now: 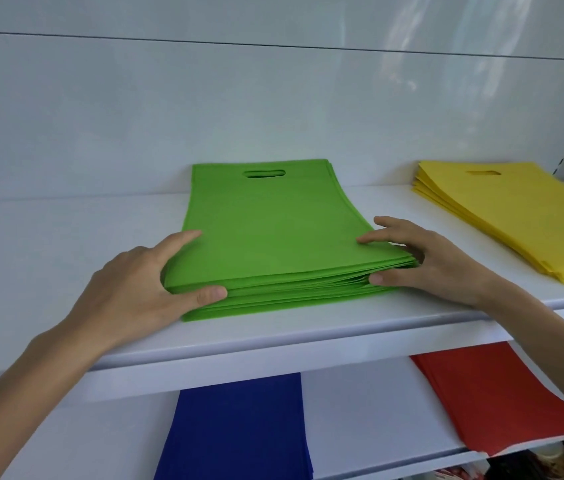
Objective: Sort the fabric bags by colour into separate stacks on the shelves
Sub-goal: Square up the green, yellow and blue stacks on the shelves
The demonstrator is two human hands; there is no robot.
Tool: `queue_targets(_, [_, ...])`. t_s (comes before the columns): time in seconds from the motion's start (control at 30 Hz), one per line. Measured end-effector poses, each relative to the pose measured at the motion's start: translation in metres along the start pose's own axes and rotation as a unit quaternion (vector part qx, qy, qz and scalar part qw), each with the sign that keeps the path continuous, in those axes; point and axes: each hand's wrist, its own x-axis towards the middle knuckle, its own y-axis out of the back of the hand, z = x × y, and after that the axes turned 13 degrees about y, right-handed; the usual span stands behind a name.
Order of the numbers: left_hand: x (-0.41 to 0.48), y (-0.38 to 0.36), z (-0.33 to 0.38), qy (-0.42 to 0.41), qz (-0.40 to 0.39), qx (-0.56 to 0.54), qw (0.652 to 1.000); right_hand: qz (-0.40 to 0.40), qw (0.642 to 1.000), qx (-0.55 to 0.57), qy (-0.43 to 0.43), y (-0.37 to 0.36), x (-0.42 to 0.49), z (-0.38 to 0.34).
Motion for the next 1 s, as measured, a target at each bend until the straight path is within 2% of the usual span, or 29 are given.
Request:
queue_targets(0.1, [0.000, 0.001, -0.002, -0.001, -0.005, -0.040, 0.999, -0.003, 1.000, 0.011, 0.001, 0.001, 0.000, 0.000])
queue_targets(0.23, [-0.001, 0.001, -0.003, -0.013, -0.025, 0.019, 0.999, -0.058, 0.997, -0.050, -0.007, 0.000, -0.003, -0.003])
queue_targets(0.3, [-0.001, 0.000, -0.004, -0.003, -0.017, 0.006, 1.000, -0.040, 0.997, -0.063, -0.016, -0.001, -0.002, -0.003])
queue_targets(0.4, [-0.001, -0.003, -0.006, 0.008, -0.007, -0.050, 0.999, 0.016, 1.000, -0.002, -0.021, 0.000, 0.000, -0.003])
queue_targets(0.57, [-0.002, -0.003, -0.007, -0.006, -0.017, -0.005, 1.000, -0.018, 0.998, 0.066, -0.011, 0.001, -0.003, -0.014])
queue_targets(0.73, [-0.002, -0.004, -0.006, 0.003, -0.004, -0.023, 1.000, 0.015, 0.996, 0.085, -0.026, 0.001, -0.001, -0.009])
queue_targets(0.9, [-0.006, -0.001, -0.008, -0.030, -0.016, -0.030, 0.999, -0.025, 0.998, 0.055, -0.004, 0.003, -0.003, -0.009])
queue_targets(1.0, [-0.008, 0.000, -0.009, -0.055, -0.031, -0.048, 0.997, -0.023, 0.999, 0.024, -0.017, 0.006, -0.003, -0.007])
